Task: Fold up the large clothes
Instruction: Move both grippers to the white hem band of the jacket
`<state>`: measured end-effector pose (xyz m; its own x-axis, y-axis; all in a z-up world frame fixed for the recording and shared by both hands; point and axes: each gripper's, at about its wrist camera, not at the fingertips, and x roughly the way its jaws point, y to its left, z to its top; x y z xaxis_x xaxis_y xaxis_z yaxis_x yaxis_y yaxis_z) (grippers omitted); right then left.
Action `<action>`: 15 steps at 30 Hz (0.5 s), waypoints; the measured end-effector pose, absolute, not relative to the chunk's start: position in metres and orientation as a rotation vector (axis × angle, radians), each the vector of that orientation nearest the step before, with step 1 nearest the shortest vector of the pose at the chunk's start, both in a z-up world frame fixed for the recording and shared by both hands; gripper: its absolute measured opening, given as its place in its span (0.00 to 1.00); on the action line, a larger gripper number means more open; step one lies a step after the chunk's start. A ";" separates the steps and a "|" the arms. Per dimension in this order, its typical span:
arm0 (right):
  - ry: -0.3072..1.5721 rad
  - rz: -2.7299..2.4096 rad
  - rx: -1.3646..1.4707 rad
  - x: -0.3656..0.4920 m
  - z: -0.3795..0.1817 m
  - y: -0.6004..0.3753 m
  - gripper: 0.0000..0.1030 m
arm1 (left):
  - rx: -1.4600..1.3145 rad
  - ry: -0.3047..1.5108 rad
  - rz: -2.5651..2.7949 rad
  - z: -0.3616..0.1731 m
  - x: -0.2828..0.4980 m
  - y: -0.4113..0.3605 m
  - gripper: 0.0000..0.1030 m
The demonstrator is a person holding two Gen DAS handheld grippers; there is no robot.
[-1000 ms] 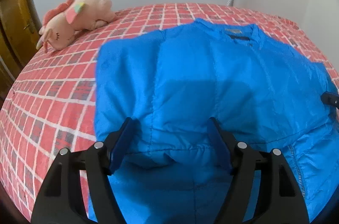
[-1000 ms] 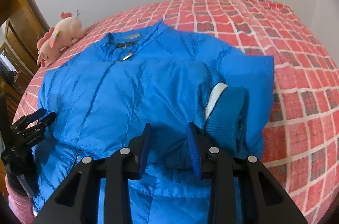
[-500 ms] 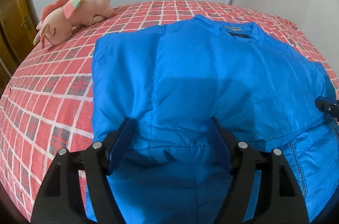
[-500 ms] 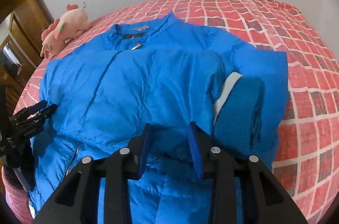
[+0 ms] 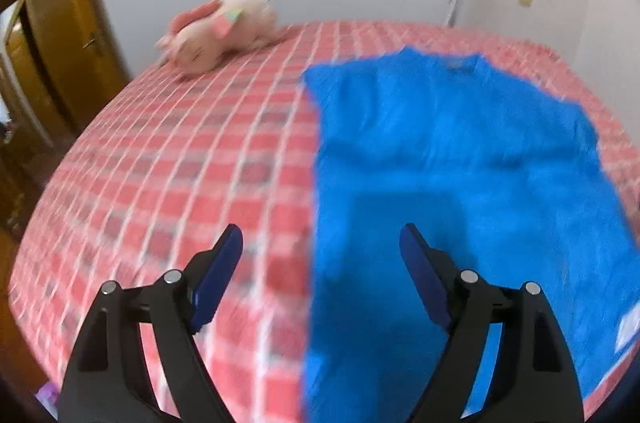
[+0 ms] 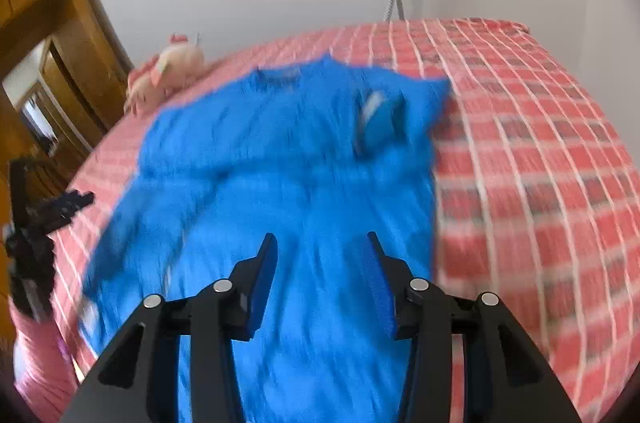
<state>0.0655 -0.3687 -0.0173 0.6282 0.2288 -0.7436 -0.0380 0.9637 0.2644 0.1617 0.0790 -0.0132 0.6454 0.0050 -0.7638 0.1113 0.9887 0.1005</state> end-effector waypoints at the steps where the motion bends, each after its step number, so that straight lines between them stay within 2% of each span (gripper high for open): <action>1: 0.886 0.158 0.229 0.049 -0.019 -0.370 0.43 | 0.133 0.893 -0.066 -0.017 0.147 0.088 0.78; 7: 0.945 0.134 0.237 -0.018 -0.030 -0.373 0.43 | 0.077 1.001 -0.063 -0.039 0.078 0.120 0.78; 15: 1.040 0.157 0.274 -0.063 -0.046 -0.369 0.43 | 0.001 1.083 -0.124 -0.067 0.039 0.125 0.78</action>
